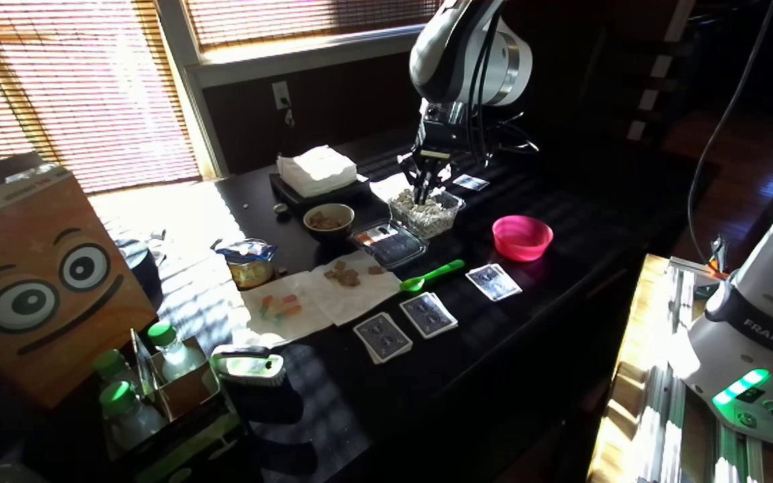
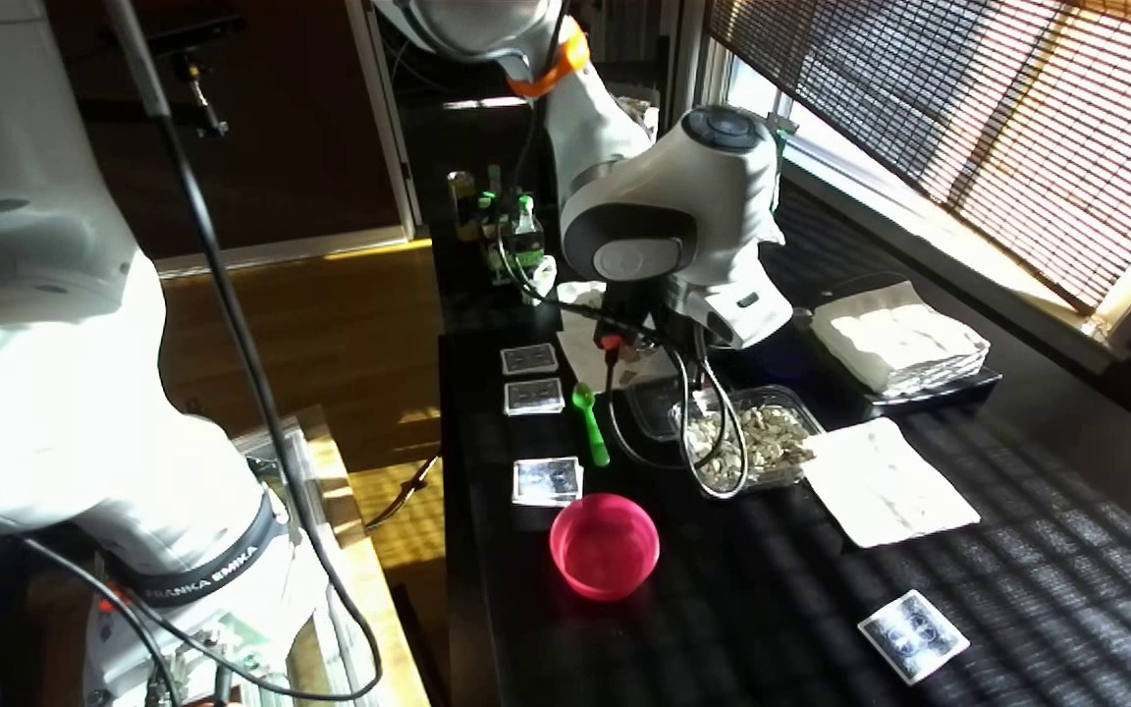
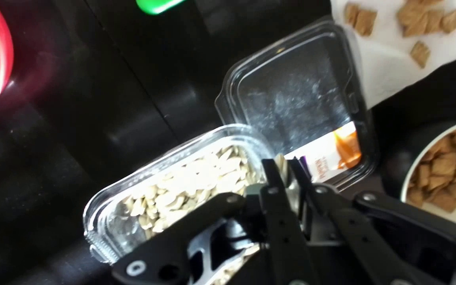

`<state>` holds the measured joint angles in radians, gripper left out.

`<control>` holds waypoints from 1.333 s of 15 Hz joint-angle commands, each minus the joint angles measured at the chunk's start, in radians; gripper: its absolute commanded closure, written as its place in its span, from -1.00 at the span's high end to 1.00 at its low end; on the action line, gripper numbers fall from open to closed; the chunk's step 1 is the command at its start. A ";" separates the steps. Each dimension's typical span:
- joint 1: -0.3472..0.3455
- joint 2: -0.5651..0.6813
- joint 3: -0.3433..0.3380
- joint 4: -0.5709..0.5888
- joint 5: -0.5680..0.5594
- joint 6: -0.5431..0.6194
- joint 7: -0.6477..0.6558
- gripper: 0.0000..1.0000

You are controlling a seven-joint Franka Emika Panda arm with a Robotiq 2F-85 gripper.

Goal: Put some of the contents in the bowl on the green spoon

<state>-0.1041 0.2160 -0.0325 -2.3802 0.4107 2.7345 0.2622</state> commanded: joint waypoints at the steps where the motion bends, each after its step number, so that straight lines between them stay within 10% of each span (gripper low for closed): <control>1: 0.002 -0.106 0.059 -0.094 0.062 -0.046 -0.163 -0.95; 20: 0.051 0.007 0.170 -0.118 0.185 -0.100 -0.519 -0.95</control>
<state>-0.0616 0.1834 0.1291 -2.5236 0.5576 2.6263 -0.2428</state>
